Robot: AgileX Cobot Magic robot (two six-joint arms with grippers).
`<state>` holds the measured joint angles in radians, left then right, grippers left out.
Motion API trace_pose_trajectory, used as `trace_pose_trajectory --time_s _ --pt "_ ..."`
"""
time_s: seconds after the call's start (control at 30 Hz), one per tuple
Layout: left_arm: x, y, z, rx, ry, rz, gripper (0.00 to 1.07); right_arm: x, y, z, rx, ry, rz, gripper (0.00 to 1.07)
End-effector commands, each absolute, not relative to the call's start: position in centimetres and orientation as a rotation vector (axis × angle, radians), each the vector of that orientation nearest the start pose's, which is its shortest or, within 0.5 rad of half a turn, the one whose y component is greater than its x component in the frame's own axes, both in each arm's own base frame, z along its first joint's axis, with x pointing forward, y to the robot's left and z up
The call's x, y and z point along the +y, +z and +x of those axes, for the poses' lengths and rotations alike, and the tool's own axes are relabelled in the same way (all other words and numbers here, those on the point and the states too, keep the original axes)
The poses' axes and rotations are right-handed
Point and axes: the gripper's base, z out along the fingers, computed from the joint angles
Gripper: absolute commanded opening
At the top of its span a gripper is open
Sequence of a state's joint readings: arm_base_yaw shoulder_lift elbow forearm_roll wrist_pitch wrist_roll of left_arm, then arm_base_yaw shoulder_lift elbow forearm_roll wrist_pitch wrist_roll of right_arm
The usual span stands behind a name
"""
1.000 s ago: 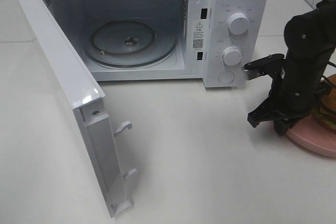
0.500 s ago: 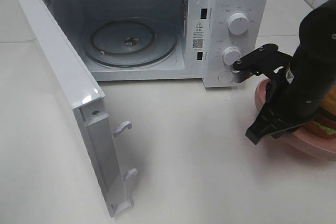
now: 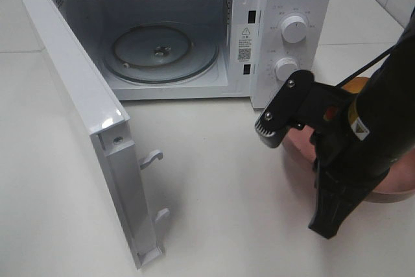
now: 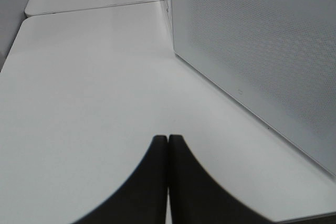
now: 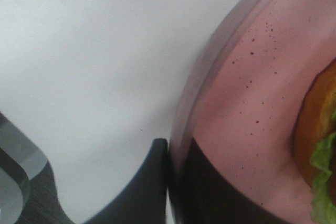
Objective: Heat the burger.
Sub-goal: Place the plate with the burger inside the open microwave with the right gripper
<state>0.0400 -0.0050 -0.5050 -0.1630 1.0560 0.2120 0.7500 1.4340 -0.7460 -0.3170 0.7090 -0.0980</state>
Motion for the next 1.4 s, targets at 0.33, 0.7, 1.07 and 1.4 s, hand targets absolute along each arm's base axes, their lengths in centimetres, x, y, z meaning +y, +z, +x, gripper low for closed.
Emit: trace_pose_trajectory --time_s 0.33,0.7,1.07,1.4 --pt "-1.3 28.1 -0.9 1.981 -0.030 0.175 0.00 17.7 20.4 17.5 2.024 -0.199 -1.886 0.00" --pt "-1.3 28.1 -0.9 1.981 -0.030 0.175 0.00 18.3 20.6 17.5 1.689 -0.211 -2.145 0.00" --pt "-1.3 28.1 -0.9 1.981 -0.030 0.175 0.00 19.0 20.9 18.0 1.402 -0.259 -2.240 0.00" --pt "-1.3 28.1 -0.9 1.981 -0.031 0.174 0.00 19.9 21.5 19.3 1.132 -0.330 -2.225 0.00"
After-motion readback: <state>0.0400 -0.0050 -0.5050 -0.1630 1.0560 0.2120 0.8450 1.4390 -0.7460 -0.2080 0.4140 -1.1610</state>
